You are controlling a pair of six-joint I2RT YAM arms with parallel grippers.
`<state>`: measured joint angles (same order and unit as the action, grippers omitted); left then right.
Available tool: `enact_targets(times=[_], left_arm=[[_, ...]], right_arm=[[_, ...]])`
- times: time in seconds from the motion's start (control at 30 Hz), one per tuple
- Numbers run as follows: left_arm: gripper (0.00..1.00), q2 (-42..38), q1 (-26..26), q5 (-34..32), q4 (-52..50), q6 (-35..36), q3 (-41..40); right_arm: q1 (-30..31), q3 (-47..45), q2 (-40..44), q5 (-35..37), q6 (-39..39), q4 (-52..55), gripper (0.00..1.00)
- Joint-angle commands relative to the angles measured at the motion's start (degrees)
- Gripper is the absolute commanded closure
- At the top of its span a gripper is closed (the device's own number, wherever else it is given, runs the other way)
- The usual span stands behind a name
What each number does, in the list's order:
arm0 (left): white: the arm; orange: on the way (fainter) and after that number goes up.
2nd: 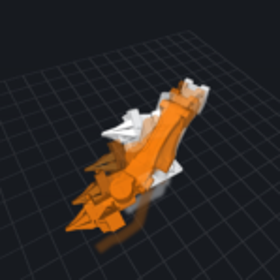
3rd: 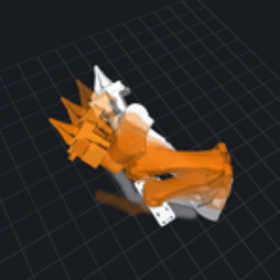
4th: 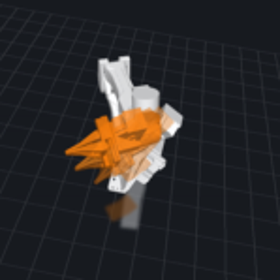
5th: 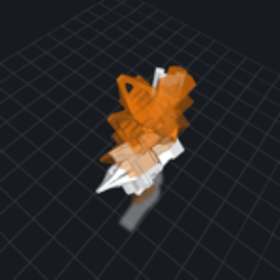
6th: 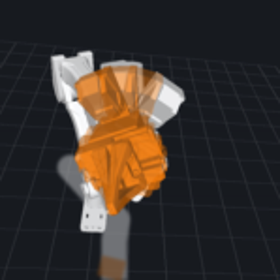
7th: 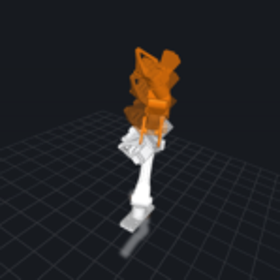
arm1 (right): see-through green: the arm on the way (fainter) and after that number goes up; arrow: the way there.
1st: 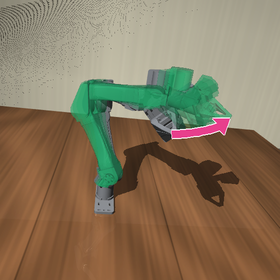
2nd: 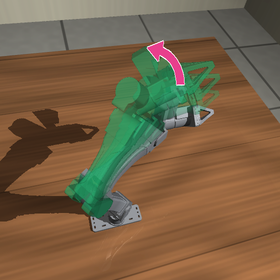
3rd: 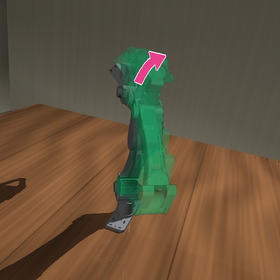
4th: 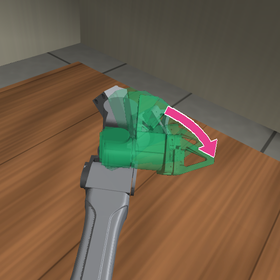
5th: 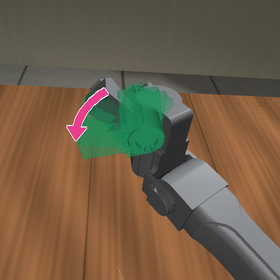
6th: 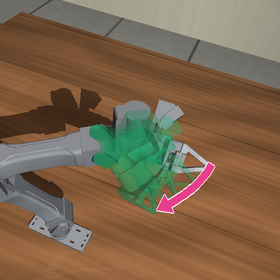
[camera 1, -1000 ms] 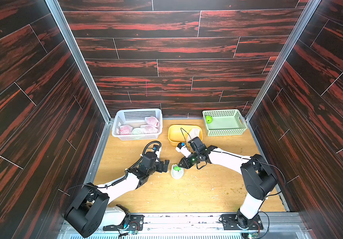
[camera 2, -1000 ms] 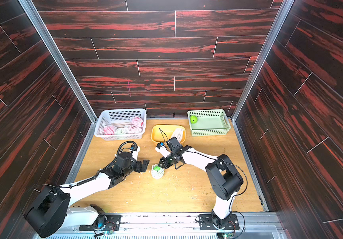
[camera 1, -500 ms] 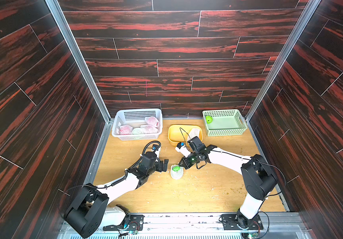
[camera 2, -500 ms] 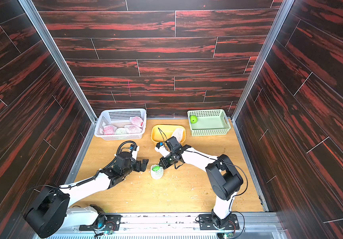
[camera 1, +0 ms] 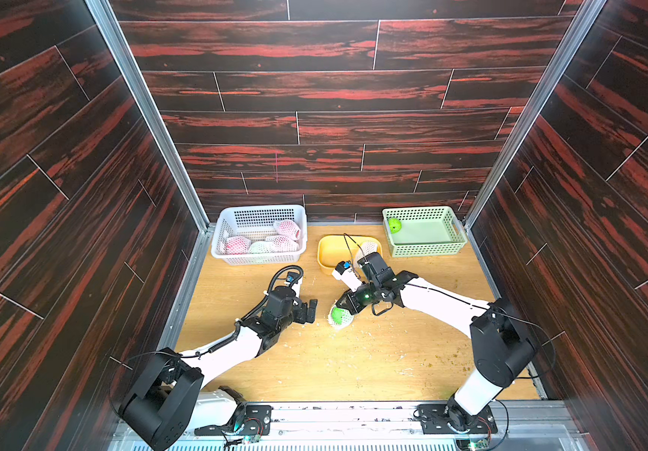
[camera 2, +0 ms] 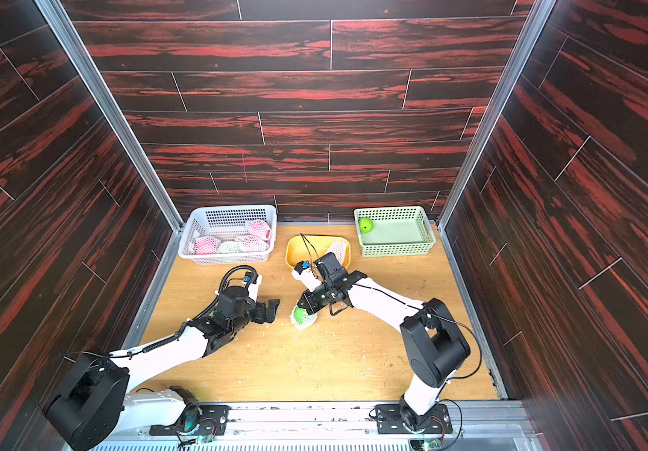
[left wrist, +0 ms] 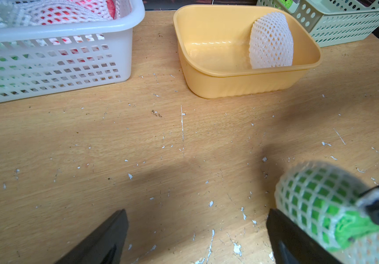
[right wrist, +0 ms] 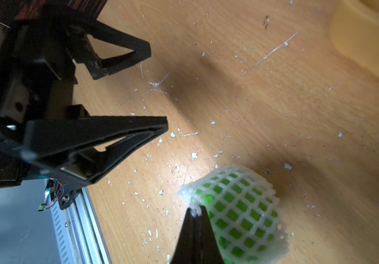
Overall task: Remove foam nets from apples
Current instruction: Remove the foam net from the apple.
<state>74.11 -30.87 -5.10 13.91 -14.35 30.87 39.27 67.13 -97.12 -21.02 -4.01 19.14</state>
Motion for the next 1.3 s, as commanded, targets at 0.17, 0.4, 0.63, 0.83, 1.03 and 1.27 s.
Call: enact_targets(times=[0.17,0.4,0.63,0.83,1.03,1.27], left_arm=[[0.01,-0.1,-0.1,-0.3,0.2,-0.1,0.9],[0.01,0.3,-0.1,0.4,0.4,0.0,1.1],[0.0,0.5,-0.1,1.5,0.4,-0.2,1.0],[0.0,1.1,-0.1,4.5,-0.2,0.4,3.0],[0.0,4.1,-0.1,5.8,0.4,0.6,4.5],[0.0,7.1,-0.1,6.6,1.7,0.3,6.1]], right_arm=[[0.9,1.3,-2.7,3.3,-0.2,-1.5,0.84],[2.3,1.1,-1.9,-4.2,-1.3,-2.6,0.58],[0.6,-1.2,2.2,-11.8,-5.4,-8.9,0.53],[-5.4,-9.8,8.8,-6.2,-10.8,-20.2,0.45],[-5.2,-18.3,11.1,10.6,-4.9,-21.2,0.34],[-4.8,-22.0,5.5,7.9,-8.2,-29.3,0.25]])
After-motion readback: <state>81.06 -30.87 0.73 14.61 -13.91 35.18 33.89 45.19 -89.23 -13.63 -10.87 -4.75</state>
